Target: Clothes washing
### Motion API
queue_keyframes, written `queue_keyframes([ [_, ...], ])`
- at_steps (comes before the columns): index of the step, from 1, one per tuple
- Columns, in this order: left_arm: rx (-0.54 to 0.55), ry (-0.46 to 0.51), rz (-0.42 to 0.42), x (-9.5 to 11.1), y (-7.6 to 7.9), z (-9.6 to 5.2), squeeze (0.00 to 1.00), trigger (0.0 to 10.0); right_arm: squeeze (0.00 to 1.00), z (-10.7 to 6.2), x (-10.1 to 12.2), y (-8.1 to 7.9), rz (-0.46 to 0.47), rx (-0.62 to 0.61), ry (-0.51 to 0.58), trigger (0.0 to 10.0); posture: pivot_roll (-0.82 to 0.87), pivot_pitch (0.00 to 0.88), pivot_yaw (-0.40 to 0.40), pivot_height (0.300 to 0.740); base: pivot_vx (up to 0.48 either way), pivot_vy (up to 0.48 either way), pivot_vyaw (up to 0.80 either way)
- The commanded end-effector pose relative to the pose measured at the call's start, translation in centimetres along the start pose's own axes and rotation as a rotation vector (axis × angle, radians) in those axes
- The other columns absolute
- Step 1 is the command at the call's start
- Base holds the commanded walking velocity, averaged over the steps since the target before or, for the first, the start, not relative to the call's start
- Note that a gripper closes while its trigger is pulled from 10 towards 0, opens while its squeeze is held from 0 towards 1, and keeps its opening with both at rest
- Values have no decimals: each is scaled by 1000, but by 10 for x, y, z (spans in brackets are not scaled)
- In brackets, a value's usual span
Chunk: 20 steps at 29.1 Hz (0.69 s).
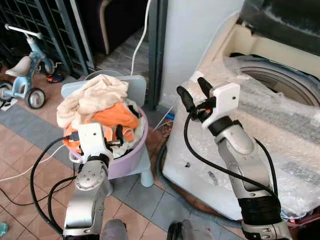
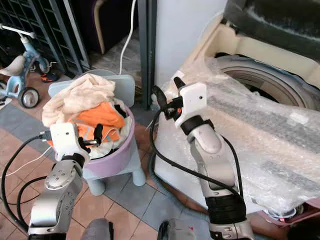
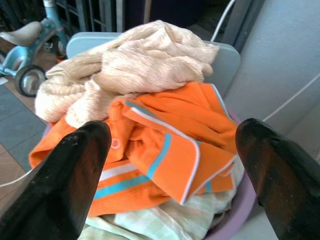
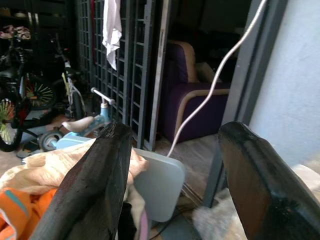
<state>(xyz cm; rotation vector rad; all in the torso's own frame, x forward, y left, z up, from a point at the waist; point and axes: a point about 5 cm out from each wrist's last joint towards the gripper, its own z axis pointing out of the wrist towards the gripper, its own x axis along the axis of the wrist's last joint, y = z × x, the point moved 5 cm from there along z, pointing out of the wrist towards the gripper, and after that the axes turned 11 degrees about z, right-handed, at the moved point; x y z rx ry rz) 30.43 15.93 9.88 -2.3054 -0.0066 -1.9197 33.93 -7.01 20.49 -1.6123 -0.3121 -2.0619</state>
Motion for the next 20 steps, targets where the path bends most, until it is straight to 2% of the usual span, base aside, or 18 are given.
queue_keyframes([
  [1, -9, -8, -9, -3, 4, 0, 0, 10000, 0, -1, 2, 3, -13, -3, 1, 10000, 93, 107, -46, 740, 0, 0, 763],
  [8, -1, -6, -7, -2, 3, 0, 0, 10000, 0, 0, 1, 3, -8, -2, 0, 10000, 94, 107, -45, 740, 0, 0, 763],
  [12, -9, -16, 4, -5, 2, 1, 0, 10000, 0, 1, -1, 1, -5, 3, -4, 10000, 95, 108, -45, 740, 0, 0, 508],
  [20, -11, -11, -10, -5, 3, 0, 0, 10000, 0, 2, -5, 0, 3, 8, -23, 10000, 93, 110, -48, 740, 277, 0, 106],
])
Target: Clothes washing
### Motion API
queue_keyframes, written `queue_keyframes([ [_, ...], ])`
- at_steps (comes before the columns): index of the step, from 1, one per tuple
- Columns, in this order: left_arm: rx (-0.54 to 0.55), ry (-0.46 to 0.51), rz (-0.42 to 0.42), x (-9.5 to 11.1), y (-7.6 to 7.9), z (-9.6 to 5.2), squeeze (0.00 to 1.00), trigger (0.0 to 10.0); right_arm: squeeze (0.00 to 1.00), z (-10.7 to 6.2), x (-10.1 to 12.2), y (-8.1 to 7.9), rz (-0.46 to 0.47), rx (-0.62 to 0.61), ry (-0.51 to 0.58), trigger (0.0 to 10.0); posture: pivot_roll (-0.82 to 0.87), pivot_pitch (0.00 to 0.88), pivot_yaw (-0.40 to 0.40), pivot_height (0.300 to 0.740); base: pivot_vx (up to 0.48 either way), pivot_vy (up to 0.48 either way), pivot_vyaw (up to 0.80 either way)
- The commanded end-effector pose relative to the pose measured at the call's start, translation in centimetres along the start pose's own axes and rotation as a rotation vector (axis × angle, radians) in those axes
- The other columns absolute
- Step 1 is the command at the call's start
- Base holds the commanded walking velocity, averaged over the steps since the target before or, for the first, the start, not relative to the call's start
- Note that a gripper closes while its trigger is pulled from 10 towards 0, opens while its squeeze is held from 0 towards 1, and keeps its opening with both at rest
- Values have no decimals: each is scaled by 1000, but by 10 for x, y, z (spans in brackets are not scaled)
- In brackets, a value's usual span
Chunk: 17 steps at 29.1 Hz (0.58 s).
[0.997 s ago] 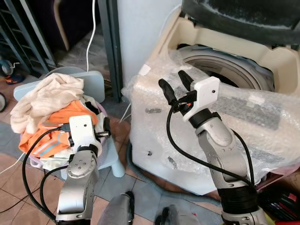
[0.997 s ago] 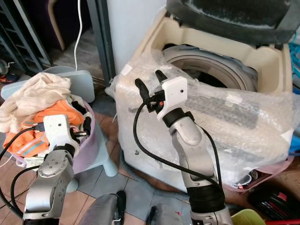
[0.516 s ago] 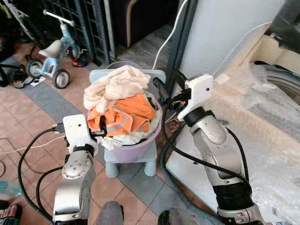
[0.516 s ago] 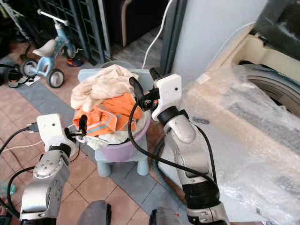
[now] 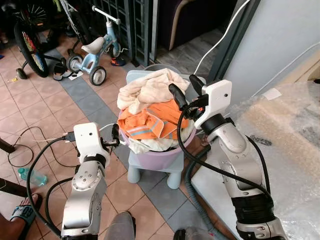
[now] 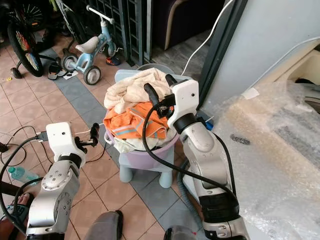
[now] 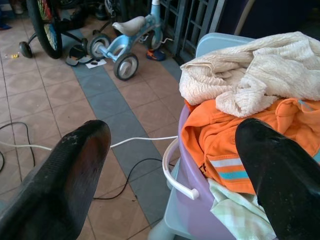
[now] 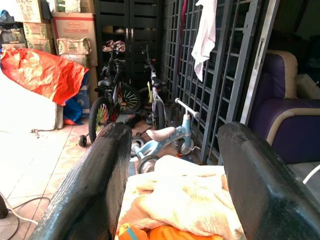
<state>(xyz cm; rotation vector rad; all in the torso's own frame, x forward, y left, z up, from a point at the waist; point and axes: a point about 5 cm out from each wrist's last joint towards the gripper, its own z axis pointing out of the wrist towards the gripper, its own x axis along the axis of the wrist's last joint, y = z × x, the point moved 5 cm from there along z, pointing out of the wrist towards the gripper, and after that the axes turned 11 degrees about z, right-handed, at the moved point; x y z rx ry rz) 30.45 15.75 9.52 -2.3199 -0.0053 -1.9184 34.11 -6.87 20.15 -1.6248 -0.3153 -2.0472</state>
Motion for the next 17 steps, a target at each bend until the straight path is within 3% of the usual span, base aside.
queue_keyframes([
  [1, -2, -5, -4, -2, 1, -1, 0, 10000, 0, 1, -1, 0, -2, 5, -9, 10000, 93, 110, -48, 740, 319, 0, 0],
  [8, -8, -20, -6, -5, 3, -1, 0, 10000, 0, 0, -6, -5, 1, 29, -31, 10000, 92, 112, -49, 740, 298, 316, 0],
  [14, -10, -26, -7, -6, 4, -1, 0, 10000, 0, 1, -7, -12, -5, 62, -35, 10000, 94, 113, -51, 740, 177, 335, 748],
  [17, -9, -22, -11, -5, 5, 0, 0, 10000, 0, 1, -10, -11, 8, 60, -44, 10000, 105, 109, -56, 740, 0, 0, 0],
])
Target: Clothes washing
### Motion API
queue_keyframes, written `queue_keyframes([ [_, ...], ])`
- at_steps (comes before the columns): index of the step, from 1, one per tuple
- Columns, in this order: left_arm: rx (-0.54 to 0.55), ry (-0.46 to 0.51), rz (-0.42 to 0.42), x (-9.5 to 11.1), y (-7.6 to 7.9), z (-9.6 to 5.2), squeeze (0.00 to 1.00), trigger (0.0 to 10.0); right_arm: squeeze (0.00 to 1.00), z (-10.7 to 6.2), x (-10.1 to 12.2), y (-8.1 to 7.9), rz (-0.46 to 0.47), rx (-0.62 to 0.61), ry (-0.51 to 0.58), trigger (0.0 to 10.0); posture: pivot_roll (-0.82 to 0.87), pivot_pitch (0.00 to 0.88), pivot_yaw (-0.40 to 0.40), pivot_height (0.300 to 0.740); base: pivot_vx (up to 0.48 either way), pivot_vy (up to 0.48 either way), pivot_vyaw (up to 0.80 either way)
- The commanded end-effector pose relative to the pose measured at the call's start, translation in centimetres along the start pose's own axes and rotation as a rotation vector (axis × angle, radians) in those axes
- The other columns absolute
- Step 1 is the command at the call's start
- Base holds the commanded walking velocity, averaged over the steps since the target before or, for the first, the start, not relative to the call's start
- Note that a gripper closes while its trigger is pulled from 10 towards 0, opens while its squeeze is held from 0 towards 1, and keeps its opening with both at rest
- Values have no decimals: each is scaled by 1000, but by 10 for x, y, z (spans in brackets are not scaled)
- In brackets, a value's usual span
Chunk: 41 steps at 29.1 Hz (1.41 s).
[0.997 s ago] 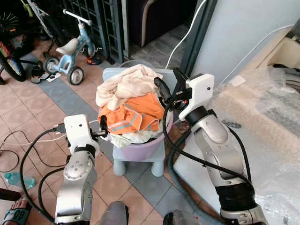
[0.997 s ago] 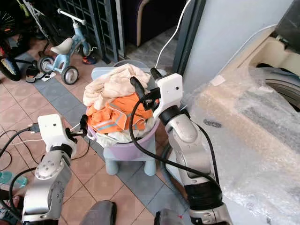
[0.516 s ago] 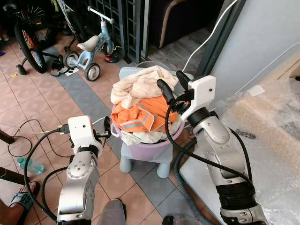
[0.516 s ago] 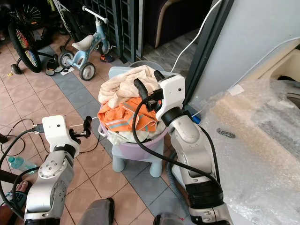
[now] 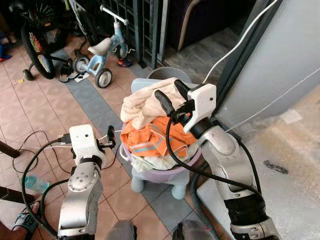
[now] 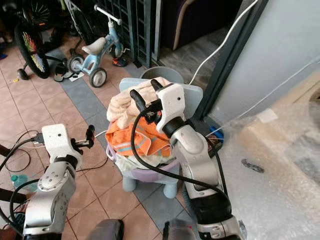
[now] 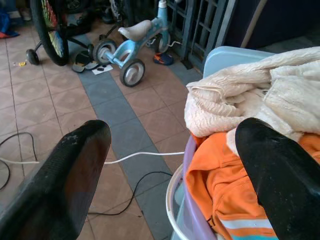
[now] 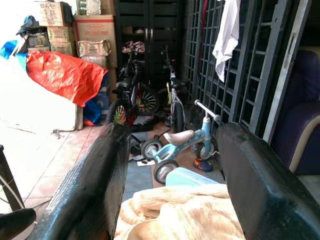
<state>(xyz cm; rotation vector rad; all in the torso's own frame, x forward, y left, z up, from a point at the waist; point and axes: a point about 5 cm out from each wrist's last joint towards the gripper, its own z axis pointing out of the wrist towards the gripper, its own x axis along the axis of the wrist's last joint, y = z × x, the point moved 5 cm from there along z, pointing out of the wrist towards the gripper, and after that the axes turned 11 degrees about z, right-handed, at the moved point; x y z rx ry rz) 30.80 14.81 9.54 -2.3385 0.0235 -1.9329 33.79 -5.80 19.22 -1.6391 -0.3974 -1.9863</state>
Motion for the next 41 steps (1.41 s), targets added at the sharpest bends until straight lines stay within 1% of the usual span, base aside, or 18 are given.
queue_keyframes([
  [1, 28, -26, -11, -6, -5, -2, 0, 10000, 0, 2, 0, -2, 14, 0, 1, 10000, 106, 105, -56, 740, 0, 0, 0],
  [9, 31, -42, -13, -8, -5, -1, 0, 10000, 0, 6, -5, -1, 1, 5, -22, 10000, 106, 114, -53, 740, 0, 0, 0],
  [11, 32, -51, -3, -10, -5, -1, 0, 10000, 0, 5, -12, -1, 3, -3, -43, 10000, 108, 112, -49, 740, 0, 467, 0],
  [18, 34, -43, 4, -7, -8, 2, 0, 10000, 0, 6, -18, -3, 8, -10, -55, 10000, 111, 110, -40, 740, 0, 453, 0],
  [20, 32, -39, 12, -7, -9, 2, 0, 10000, 0, 4, -21, 1, -13, -29, -66, 10000, 112, 109, -38, 740, 0, 446, 0],
  [21, 33, -42, 12, -7, -9, 1, 0, 10000, 0, 1, -23, 6, -28, -51, -74, 10000, 112, 109, -37, 740, 0, 439, 0],
  [23, 31, -38, 14, -8, -10, 0, 0, 10000, 0, -10, -32, 24, -59, -135, -97, 10000, 114, 111, -35, 740, 0, 439, 0],
  [25, 30, -33, 18, -8, -11, 0, 0, 10000, 0, -16, -36, 35, -93, -188, -112, 10000, 116, 111, -32, 740, 0, 0, 0],
  [28, 14, -30, 22, -6, -8, 1, 0, 10000, 0, -28, -41, 54, -81, -291, -128, 10000, 124, 118, -20, 740, 0, 0, 0],
  [31, -8, -20, 35, -3, -6, 2, 0, 10000, 0, -34, -43, 64, -103, -354, -142, 10000, 129, 121, -8, 740, 0, 0, 0],
  [33, -12, -19, 39, -3, -7, 1, 0, 10000, 0, -38, -45, 73, -101, -418, -157, 10000, 124, 126, -2, 740, 0, 0, 0],
  [34, -16, 3, 52, 0, -9, 0, 0, 10000, 0, -42, -43, 77, -114, -445, -152, 10000, 113, 137, -3, 740, 0, 0, 0],
  [35, -17, 10, 56, 1, -9, -1, 0, 10000, 0, -42, -42, 77, -119, -446, -148, 10000, 113, 137, -3, 740, 0, 0, 0],
  [36, -7, 11, 54, 0, -12, -2, 0, 10000, 0, -48, -41, 83, -137, -499, -141, 10000, 116, 128, -2, 740, 0, 0, 0],
  [37, -7, 11, 54, 0, -12, -2, 0, 10000, 0, -48, -41, 83, -137, -499, -141, 10000, 116, 128, -2, 740, 0, 0, 0],
  [39, 2, 24, 45, 0, -14, -4, 0, 10000, 0, -57, -41, 90, -182, -566, -139, 10000, 106, 122, -1, 740, 0, 0, 0],
  [40, 15, 42, 55, 0, -17, -5, 0, 10000, 0, -64, -44, 92, -174, -592, -131, 10000, 101, 113, -1, 740, 0, 0, 0],
  [41, 15, 42, 55, 0, -17, -5, 0, 10000, 0, -64, -44, 92, -174, -592, -131, 10000, 101, 113, -1, 740, 0, 0, 0],
])
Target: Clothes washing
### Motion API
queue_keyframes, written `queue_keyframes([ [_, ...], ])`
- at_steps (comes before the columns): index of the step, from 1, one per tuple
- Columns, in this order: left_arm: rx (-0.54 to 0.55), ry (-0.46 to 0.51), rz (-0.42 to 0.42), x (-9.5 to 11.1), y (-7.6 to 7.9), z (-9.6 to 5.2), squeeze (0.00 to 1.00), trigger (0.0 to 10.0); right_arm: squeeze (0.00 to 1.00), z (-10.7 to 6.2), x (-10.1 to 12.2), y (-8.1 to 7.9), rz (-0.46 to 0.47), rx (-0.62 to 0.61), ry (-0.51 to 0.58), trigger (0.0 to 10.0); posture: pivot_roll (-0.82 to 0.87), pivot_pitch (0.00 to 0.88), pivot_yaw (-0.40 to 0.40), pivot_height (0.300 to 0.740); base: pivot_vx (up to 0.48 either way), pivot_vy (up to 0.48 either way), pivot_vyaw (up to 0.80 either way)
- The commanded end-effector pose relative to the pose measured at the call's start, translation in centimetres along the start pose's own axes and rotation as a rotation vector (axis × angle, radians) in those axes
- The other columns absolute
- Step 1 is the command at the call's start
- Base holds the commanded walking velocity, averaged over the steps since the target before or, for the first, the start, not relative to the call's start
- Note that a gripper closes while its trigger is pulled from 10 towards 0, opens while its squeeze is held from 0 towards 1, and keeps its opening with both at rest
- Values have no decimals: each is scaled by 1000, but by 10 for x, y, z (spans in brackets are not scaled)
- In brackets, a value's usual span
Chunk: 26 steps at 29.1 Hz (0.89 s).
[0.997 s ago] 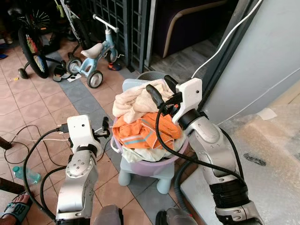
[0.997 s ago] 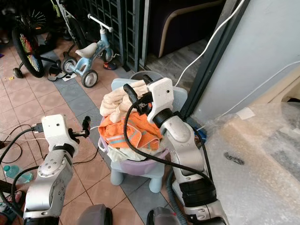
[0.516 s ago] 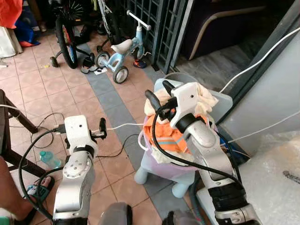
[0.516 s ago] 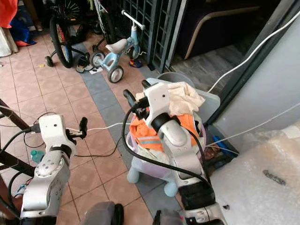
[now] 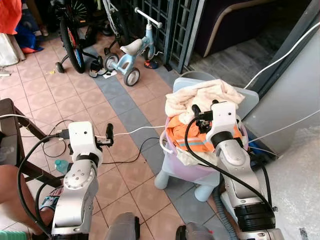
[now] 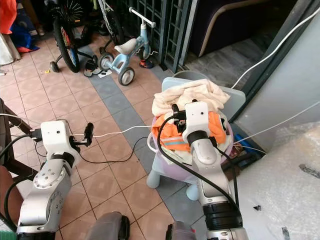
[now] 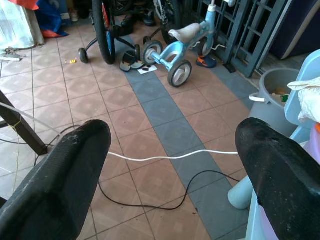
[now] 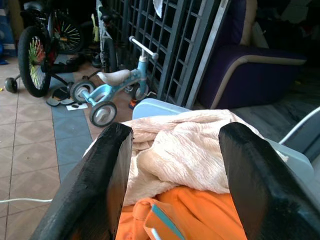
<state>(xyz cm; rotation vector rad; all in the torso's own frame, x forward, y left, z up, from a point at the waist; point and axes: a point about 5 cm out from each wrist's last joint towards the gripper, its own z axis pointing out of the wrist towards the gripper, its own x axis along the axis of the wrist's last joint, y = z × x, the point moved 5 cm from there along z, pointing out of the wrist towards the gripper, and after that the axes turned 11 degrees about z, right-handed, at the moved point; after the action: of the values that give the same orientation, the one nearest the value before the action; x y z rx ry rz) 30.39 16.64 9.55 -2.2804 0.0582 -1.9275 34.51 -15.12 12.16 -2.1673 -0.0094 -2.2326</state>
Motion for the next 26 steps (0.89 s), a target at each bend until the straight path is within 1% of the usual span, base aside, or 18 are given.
queue_keyframes([
  [1, -14, 37, -5, 2, 0, -3, 0, 10000, 0, -9, -1, 7, 19, -31, 21, 10000, 90, 103, 0, 740, 0, 0, 0],
  [3, -18, 37, -12, 2, 1, -3, 0, 10000, 0, -11, -2, 7, 28, -27, 19, 10000, 90, 103, 0, 740, 0, 0, 0],
  [5, 5, 15, -13, -2, -1, -1, 0, 10000, 0, -14, -7, 7, 30, -15, -5, 10000, 79, 91, 1, 740, 0, 0, 0],
  [6, 2, 4, -19, -5, -1, -1, 0, 10000, 0, -16, -9, 6, 32, -6, -20, 10000, 68, 80, 5, 740, 0, 0, 0],
  [9, -23, 6, -34, -6, 3, 0, 0, 10000, 0, -18, -9, 4, 22, 2, -14, 10000, 66, 75, 6, 740, 0, 0, 0],
  [10, -47, 14, -44, -3, 8, 0, 0, 10000, 0, -16, -8, 1, 43, 19, -11, 10000, 64, 73, 6, 740, 435, 0, 0],
  [11, -47, 14, -44, -3, 8, 0, 0, 10000, 0, -16, -8, 1, 43, 19, -11, 10000, 64, 73, 6, 740, 435, 0, 0],
  [13, -66, 29, -50, 0, 13, 2, 0, 10000, 0, -13, -6, -4, 70, 39, -8, 10000, 68, 73, -2, 740, 435, 0, 0],
  [14, -65, 39, -50, 2, 15, 3, 0, 10000, 0, -9, -4, -6, 76, 46, -6, 10000, 69, 75, -5, 740, 450, 0, 0],
  [26, -54, 31, -54, 0, 15, 2, 0, 10000, 0, -1, -1, -14, 72, 82, 4, 10000, 85, 82, -17, 740, 458, 0, 0],
])
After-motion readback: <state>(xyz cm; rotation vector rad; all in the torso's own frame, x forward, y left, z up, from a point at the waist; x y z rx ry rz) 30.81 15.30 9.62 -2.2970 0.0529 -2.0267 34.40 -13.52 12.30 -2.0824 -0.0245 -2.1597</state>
